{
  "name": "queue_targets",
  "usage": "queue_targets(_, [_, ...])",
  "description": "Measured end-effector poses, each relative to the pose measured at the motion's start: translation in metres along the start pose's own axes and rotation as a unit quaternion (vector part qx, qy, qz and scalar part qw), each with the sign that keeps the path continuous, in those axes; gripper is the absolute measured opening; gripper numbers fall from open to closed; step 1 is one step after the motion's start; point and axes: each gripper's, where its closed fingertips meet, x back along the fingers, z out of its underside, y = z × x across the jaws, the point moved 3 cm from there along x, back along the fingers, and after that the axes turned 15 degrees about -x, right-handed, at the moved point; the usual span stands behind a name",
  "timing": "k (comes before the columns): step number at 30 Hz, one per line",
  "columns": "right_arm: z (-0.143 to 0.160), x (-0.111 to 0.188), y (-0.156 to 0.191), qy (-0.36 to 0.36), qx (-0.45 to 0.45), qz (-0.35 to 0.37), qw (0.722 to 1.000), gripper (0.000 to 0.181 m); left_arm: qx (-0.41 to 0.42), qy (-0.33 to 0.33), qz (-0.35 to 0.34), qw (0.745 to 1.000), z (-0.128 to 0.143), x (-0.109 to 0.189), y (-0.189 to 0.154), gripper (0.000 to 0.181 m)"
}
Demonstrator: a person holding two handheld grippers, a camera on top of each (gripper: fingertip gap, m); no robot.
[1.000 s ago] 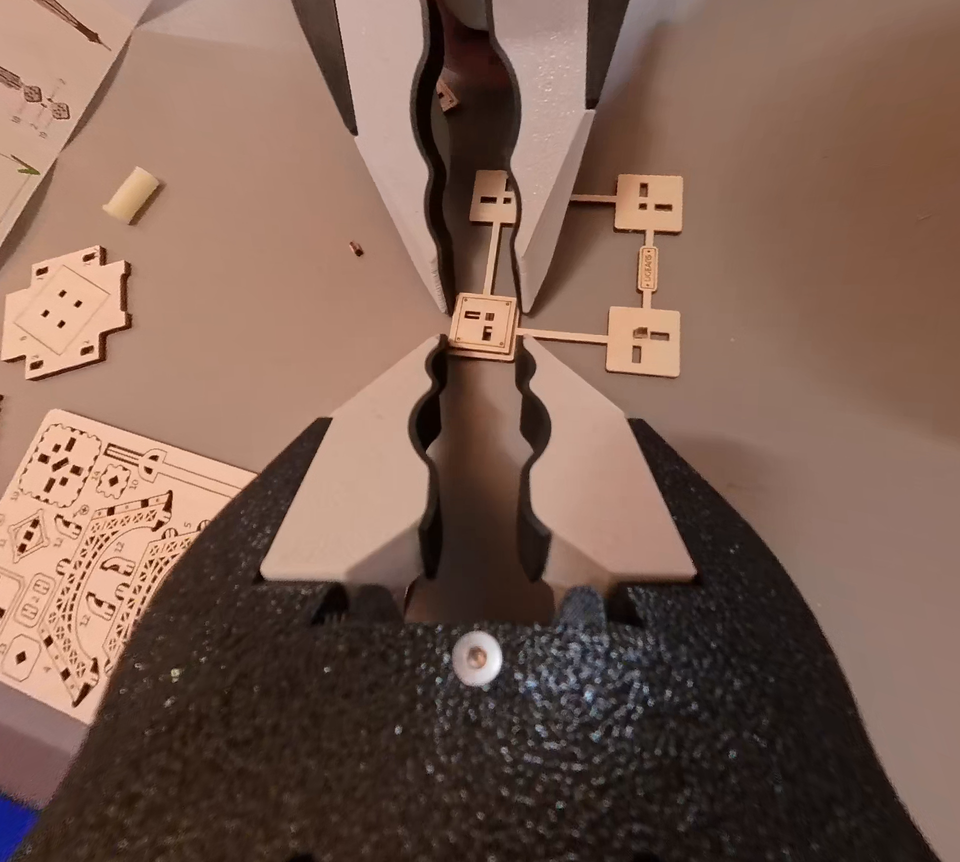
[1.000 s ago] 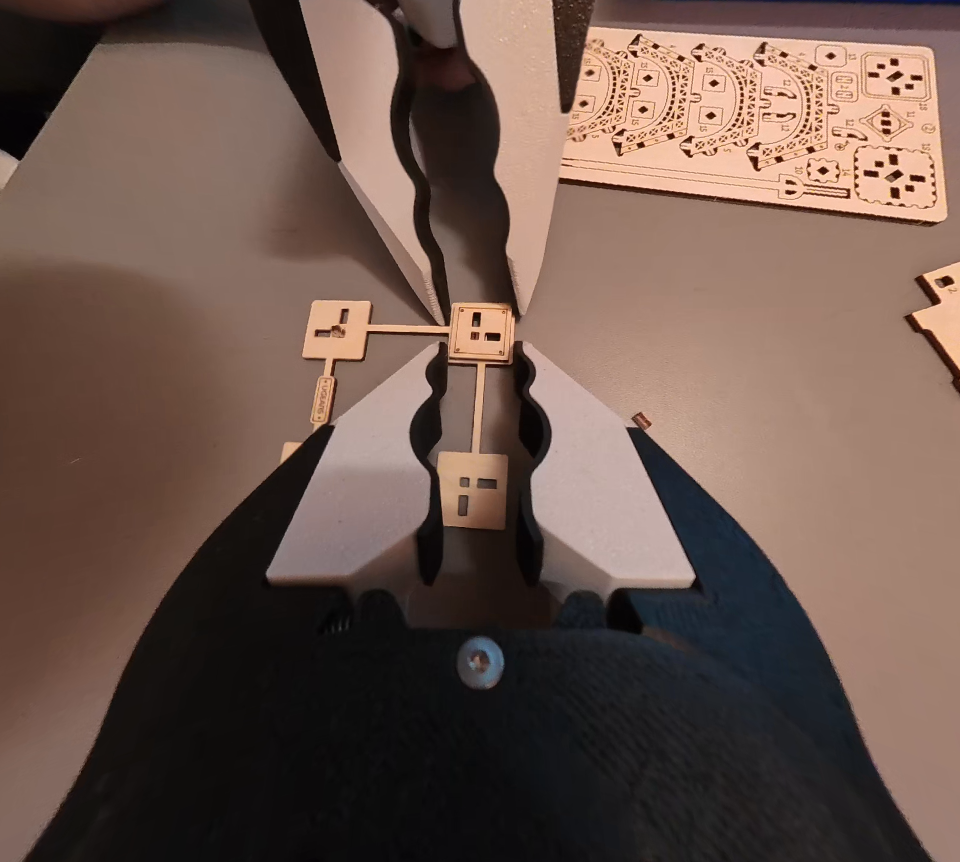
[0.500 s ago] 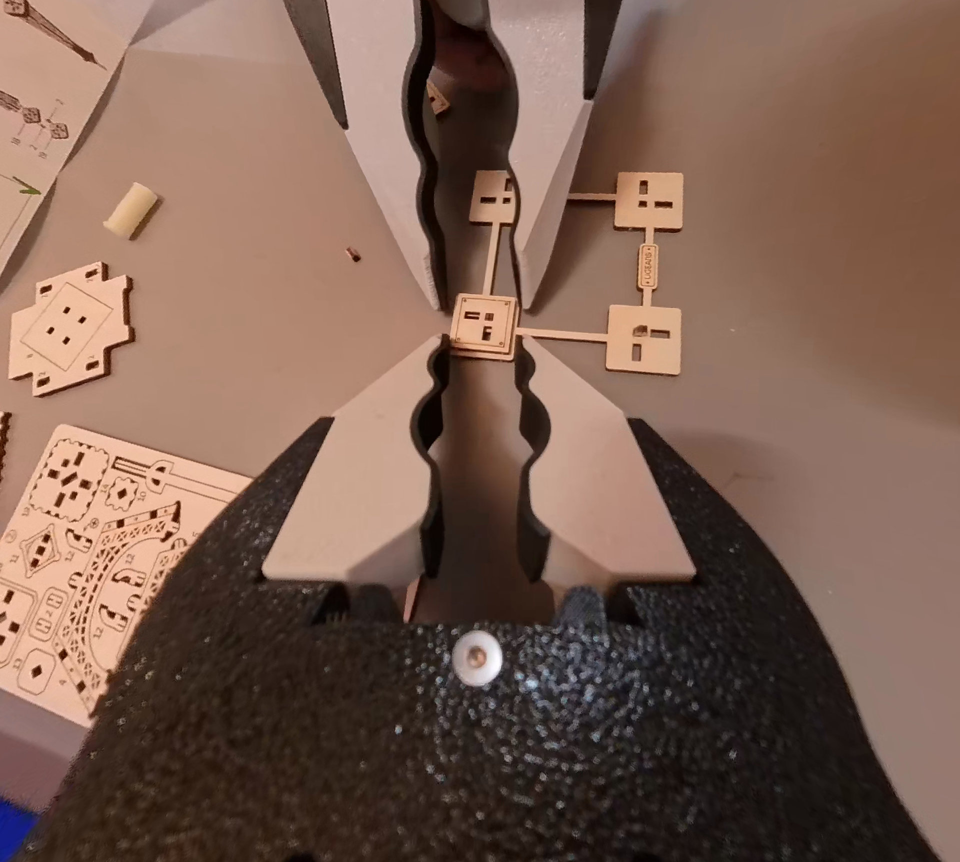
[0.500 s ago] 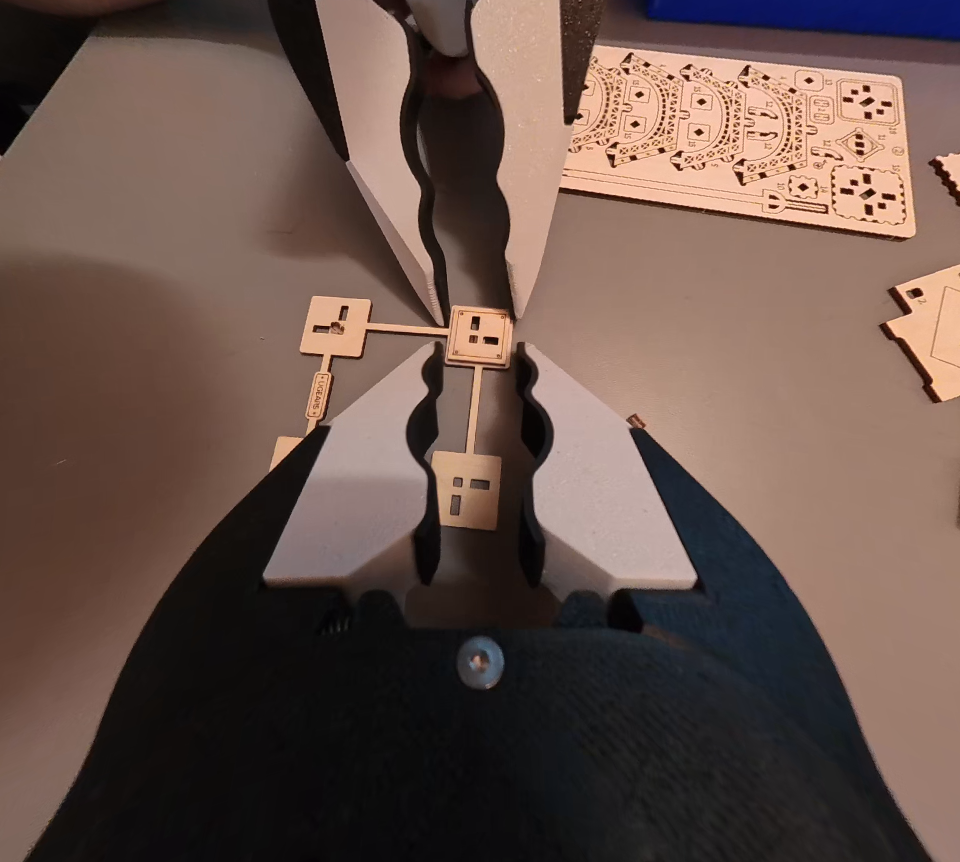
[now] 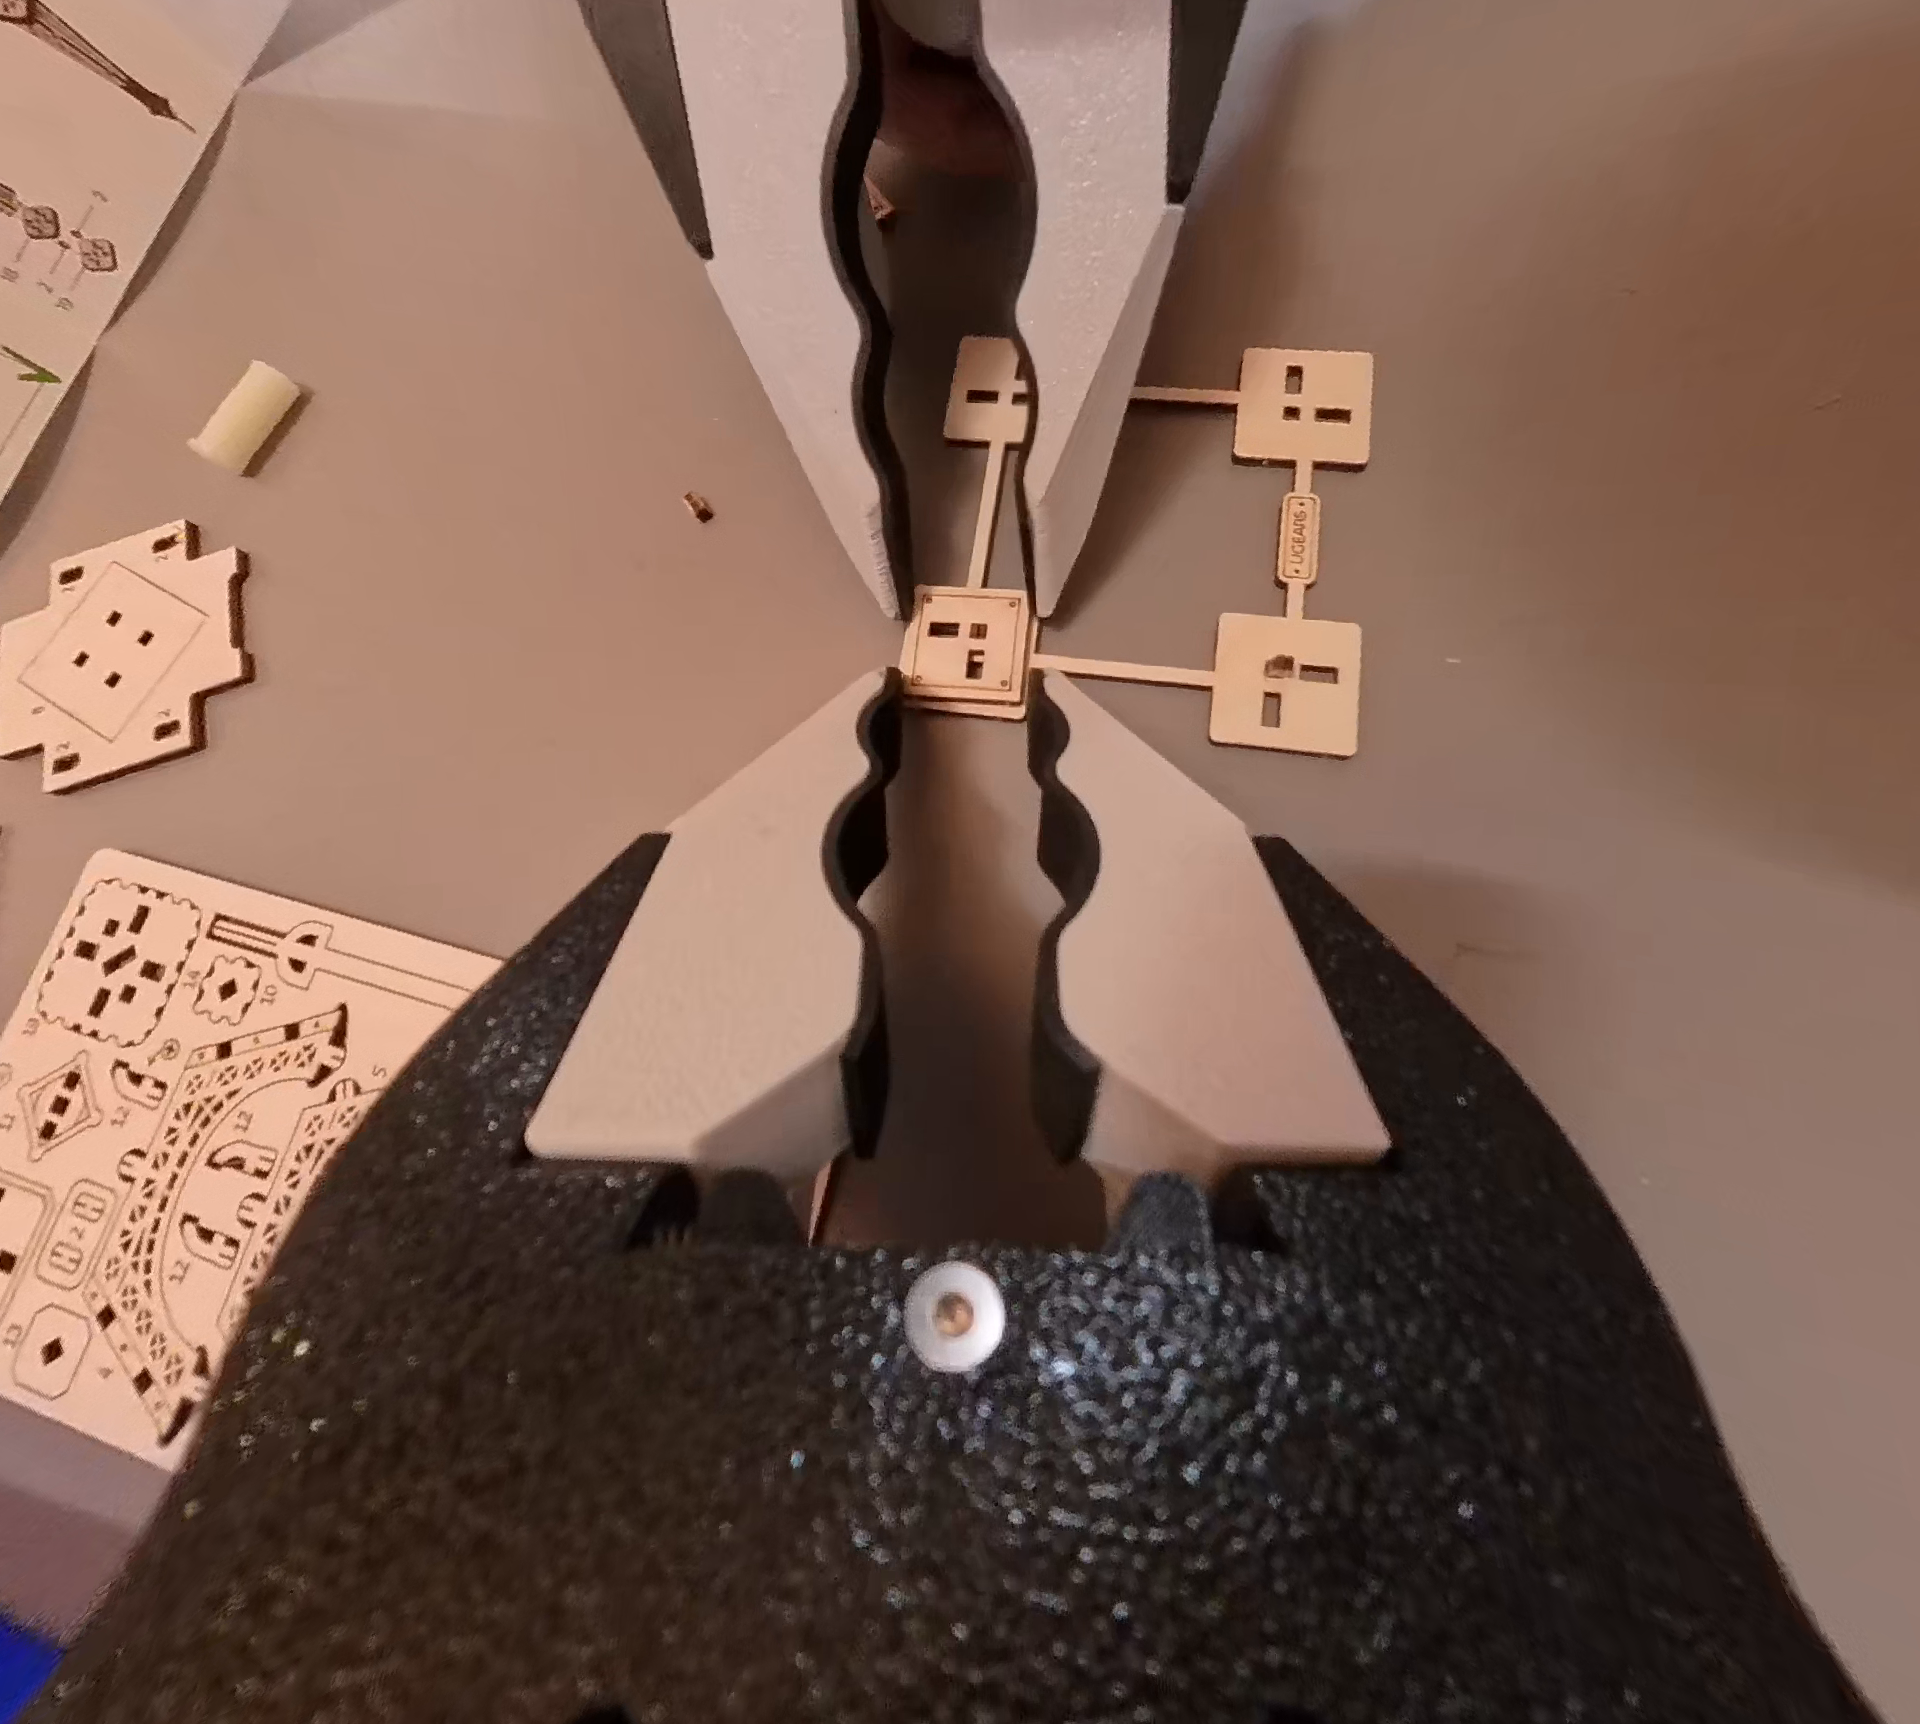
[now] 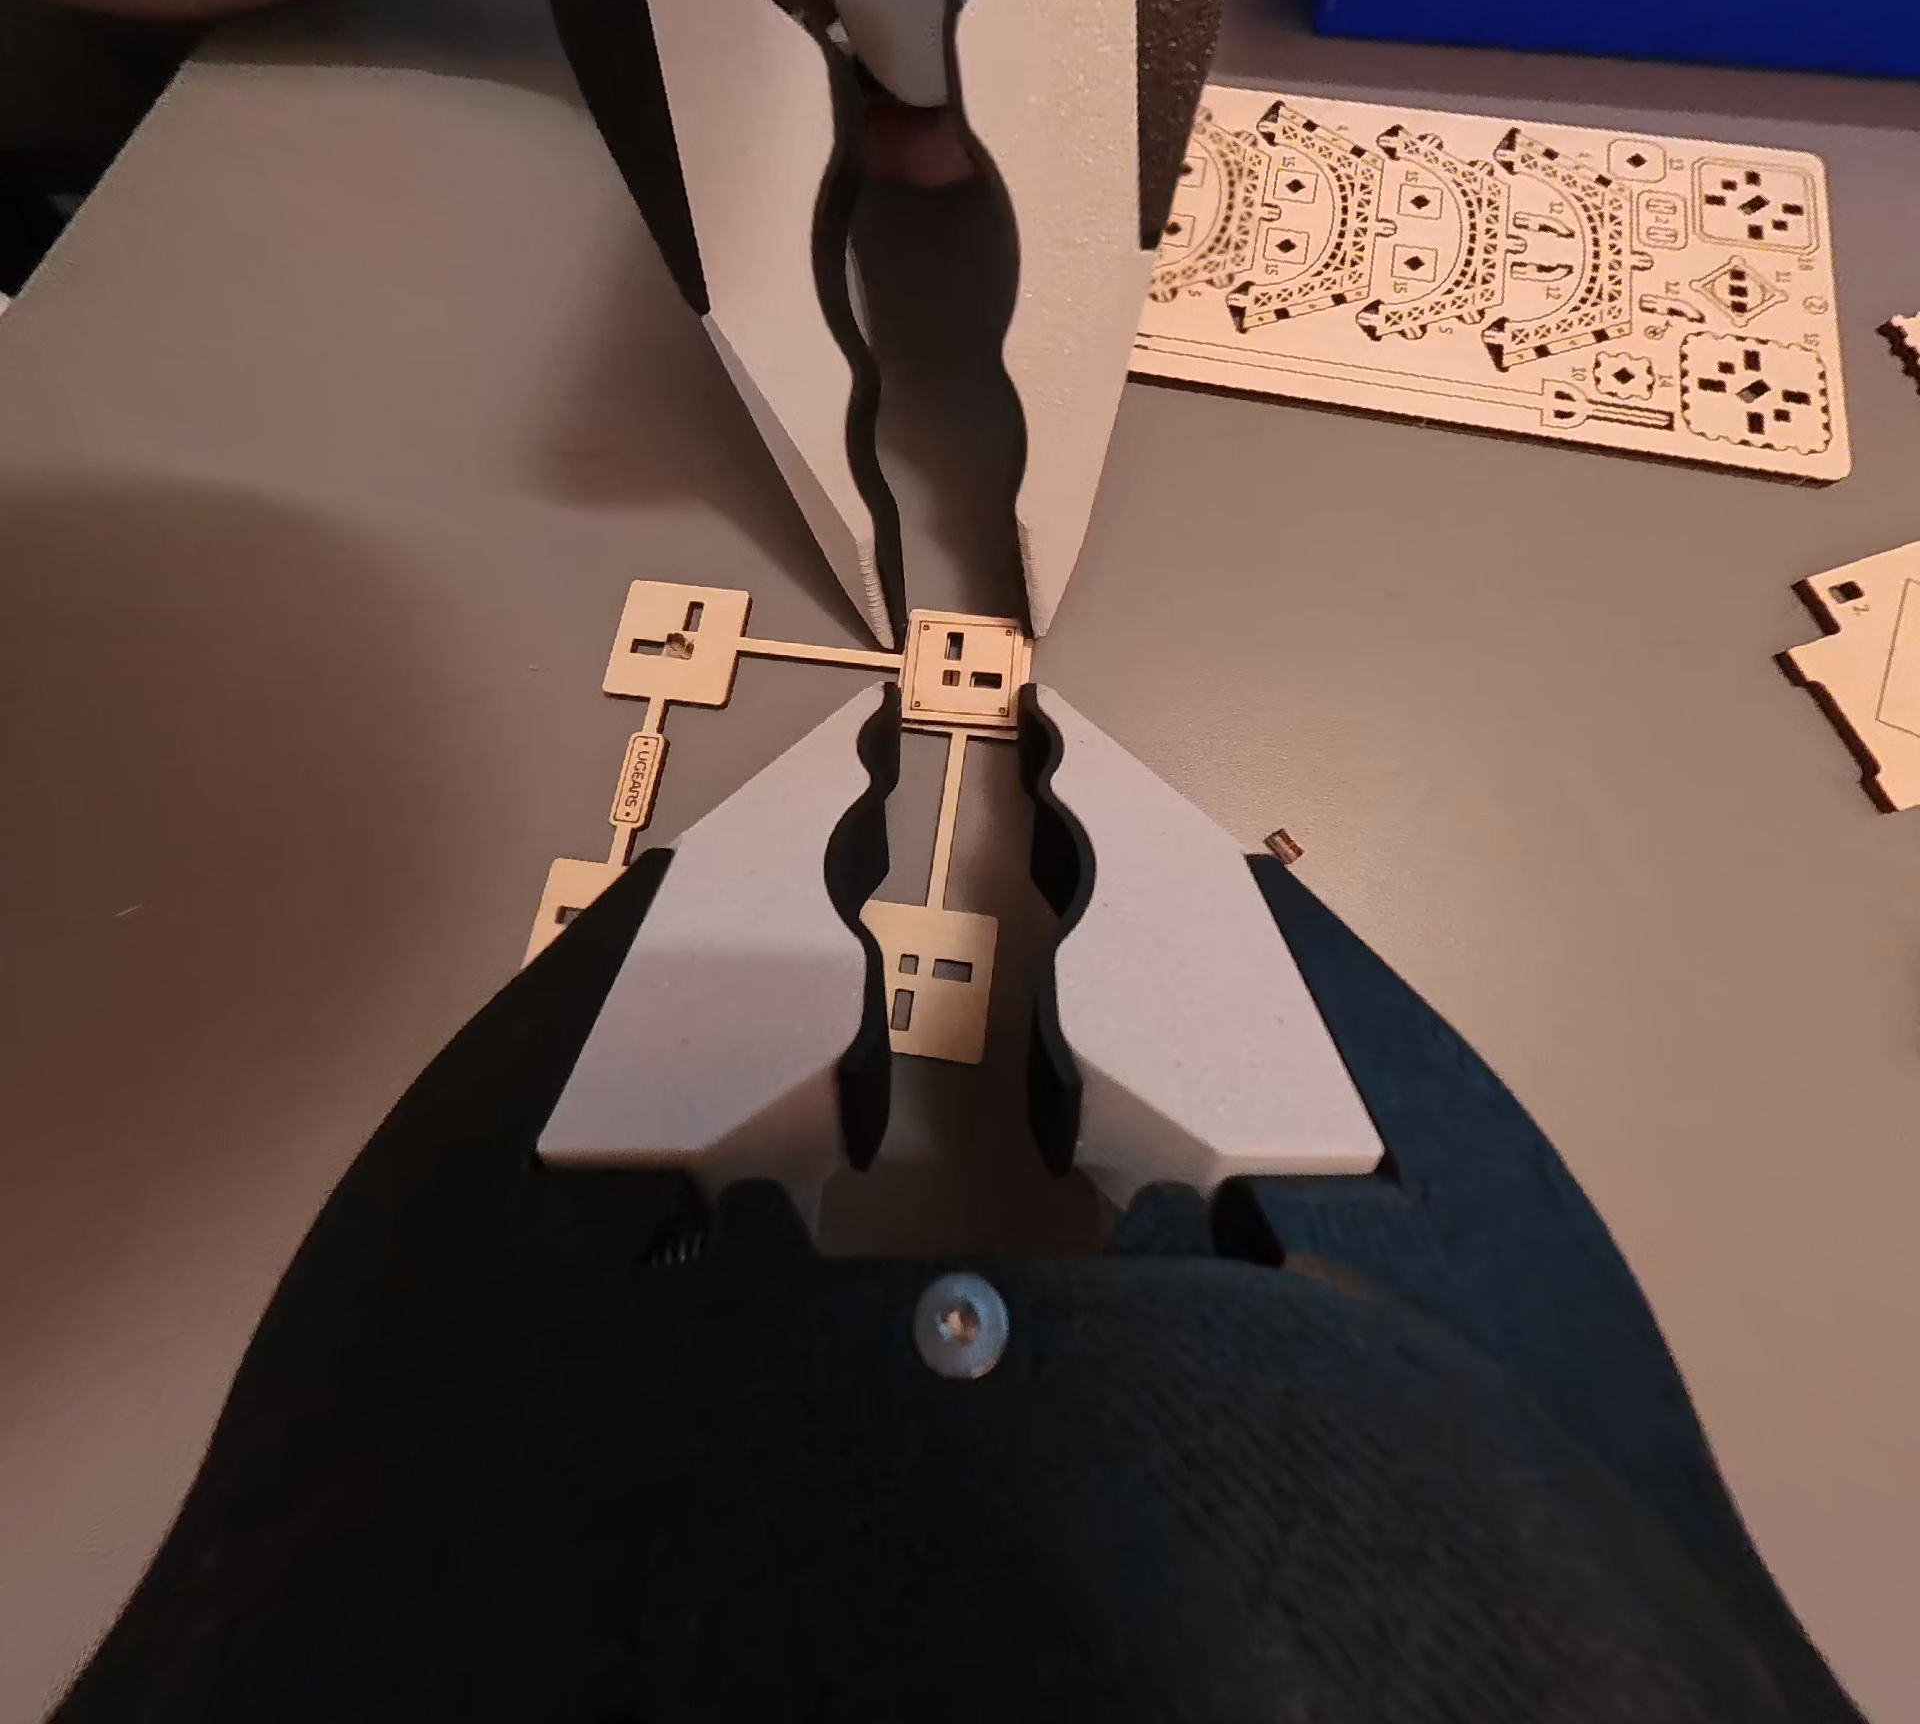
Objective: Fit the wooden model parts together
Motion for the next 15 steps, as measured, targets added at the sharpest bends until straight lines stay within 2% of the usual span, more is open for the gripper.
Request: queue_targets(15, [0.001,-0.0007,0.0014,-0.004,0.03,0.025,0.999,0.021,0.038,-0.003,0.017,0.999,0.0007,-0.0003,0.0009,0.021])
